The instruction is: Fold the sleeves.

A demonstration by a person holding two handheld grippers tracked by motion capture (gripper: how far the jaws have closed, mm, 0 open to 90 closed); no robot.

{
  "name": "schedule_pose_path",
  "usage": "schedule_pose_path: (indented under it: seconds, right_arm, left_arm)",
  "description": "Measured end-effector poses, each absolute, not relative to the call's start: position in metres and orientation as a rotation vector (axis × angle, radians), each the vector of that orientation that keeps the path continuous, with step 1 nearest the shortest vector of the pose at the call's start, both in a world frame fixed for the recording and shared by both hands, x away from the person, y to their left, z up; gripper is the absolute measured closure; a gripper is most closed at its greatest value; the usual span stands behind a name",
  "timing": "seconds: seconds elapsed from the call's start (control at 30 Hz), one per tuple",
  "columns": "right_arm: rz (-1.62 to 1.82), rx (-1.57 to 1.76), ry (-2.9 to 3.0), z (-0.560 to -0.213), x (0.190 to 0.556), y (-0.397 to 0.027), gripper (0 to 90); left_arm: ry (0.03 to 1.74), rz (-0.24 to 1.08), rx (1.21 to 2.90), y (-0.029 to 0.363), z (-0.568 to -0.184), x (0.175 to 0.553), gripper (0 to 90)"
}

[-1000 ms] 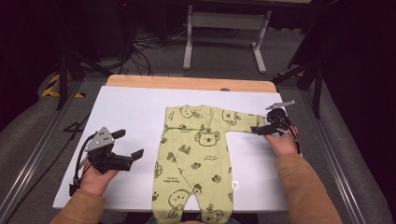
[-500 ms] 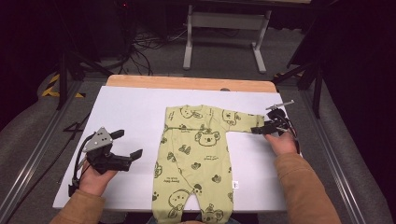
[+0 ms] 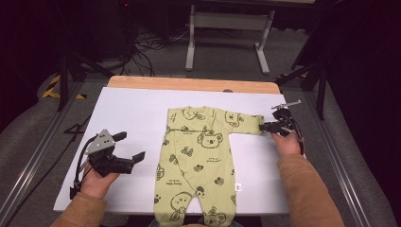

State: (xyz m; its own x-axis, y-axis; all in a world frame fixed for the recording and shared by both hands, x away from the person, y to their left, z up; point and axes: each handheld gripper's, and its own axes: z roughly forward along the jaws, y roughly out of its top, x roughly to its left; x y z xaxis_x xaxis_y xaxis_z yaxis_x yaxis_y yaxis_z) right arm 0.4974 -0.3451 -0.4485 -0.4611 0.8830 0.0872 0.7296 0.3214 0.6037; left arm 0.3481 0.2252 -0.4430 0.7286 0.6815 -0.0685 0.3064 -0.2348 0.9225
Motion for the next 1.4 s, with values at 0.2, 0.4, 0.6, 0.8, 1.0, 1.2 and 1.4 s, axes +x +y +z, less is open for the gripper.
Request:
schedule_pose_path:
  seconds: [0.2,0.4,0.6,0.8,1.0,1.2,1.4]
  right_arm:
    - [0.849,1.416,2.314,-0.441,0.493,-0.342,83.2]
    - [0.872,1.377,2.299,-0.431,0.488,-0.339,84.1]
    - [0.912,1.341,2.294,-0.42,0.485,-0.333,84.2]
    - [1.005,1.272,2.289,-0.404,0.481,-0.32,84.3]
    - [1.067,1.22,2.293,-0.397,0.479,-0.303,84.5]
    - [1.102,1.176,2.313,-0.386,0.48,-0.285,84.5]
    - [1.16,1.13,2.345,-0.38,0.484,-0.26,84.5]
  left_arm:
    - [0.771,0.421,1.823,0.226,-0.443,0.348,1.6]
    - [0.774,0.417,1.81,0.226,-0.442,0.348,1.6]
    - [0.783,0.415,1.807,0.227,-0.442,0.349,1.8]
    - [0.803,0.401,1.778,0.229,-0.442,0.349,2.2]
    - [0.795,0.399,1.772,0.229,-0.442,0.349,2.2]
    - [0.792,0.399,1.77,0.229,-0.442,0.349,2.3]
    - [0.795,0.405,1.759,0.23,-0.441,0.347,2.3]
